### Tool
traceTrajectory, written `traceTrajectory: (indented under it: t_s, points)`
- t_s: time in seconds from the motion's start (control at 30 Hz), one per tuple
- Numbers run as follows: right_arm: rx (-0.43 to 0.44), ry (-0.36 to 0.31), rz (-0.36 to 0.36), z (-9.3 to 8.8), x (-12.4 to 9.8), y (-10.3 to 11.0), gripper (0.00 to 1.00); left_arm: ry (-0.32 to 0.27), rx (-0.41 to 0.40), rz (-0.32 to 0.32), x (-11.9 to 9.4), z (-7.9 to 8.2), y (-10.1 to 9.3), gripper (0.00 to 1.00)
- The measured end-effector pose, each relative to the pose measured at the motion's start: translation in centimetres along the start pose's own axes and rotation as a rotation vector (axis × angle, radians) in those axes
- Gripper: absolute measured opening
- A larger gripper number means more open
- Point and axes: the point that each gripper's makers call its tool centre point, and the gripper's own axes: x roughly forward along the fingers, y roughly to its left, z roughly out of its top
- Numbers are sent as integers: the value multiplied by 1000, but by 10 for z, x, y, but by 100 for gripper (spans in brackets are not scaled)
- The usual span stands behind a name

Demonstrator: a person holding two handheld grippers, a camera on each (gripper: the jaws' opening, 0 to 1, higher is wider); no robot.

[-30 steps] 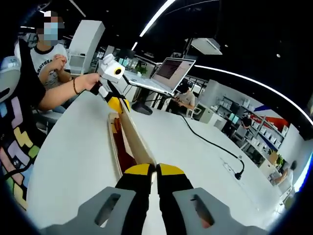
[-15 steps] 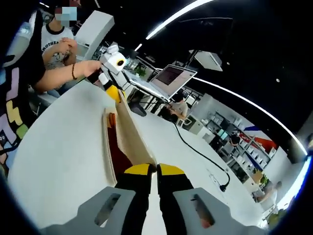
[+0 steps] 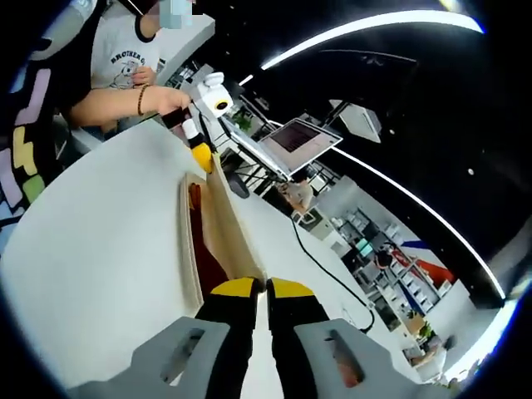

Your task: Arrange the utensils inside the cutlery case until each visible utensil rests in its matching compartment.

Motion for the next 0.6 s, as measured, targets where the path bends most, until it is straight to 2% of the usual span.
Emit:
traceTrajectory:
  t_s: [0.13, 0.2, 0.37, 0.5, 0.6]
  points:
    - [-25, -15, 1, -2, -1, 5, 3, 5, 16, -9, -3, -1, -2, 18]
    - [-64, 3, -6, -5, -2, 6, 3, 14, 30, -4, -4, -2, -1, 18]
    - [-94, 9, -4, -9, -4, 8, 3, 50, 74, -20, -8, -7, -5, 18]
    - [-108, 20, -15, -11, -5, 5, 3, 97, 196, -76, -13, -16, -17, 19]
    - [-160, 38, -23, -14, -6, 10, 3, 93, 200, -100, -15, -14, -25, 23]
